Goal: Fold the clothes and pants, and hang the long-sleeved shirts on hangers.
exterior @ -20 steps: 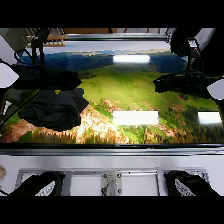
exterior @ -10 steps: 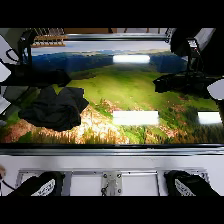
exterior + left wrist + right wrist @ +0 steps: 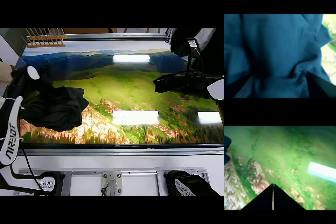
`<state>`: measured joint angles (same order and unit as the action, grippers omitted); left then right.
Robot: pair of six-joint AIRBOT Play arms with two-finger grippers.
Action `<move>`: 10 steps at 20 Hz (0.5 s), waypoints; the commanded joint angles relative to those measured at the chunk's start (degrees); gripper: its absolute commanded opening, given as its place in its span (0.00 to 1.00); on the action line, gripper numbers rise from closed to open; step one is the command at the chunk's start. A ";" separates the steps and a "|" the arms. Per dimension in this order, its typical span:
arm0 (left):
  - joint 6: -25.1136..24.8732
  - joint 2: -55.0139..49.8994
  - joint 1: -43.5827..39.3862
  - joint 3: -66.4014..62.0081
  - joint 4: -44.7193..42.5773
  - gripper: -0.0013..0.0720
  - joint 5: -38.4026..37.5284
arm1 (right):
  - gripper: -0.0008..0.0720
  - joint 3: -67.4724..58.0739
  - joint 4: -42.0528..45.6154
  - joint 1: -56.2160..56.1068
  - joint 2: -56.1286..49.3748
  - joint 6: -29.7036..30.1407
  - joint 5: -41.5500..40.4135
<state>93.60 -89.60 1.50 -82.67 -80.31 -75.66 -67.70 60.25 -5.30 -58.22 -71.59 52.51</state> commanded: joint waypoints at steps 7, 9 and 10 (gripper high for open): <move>-0.72 -2.75 -9.33 -4.83 8.09 0.04 1.11 | 0.04 0.00 -2.84 -0.02 -0.02 -2.34 0.39; -2.75 -1.86 -13.22 -11.45 16.57 0.04 1.97 | 0.04 0.00 -4.35 -0.02 -0.02 -0.33 -0.31; -2.99 -1.92 -16.22 -15.30 19.15 0.04 2.62 | 0.04 -0.15 -3.87 0.37 0.00 2.71 -1.25</move>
<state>92.44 -92.25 -9.28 -90.63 -70.87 -74.32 -67.72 57.69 -5.23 -58.22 -72.23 52.45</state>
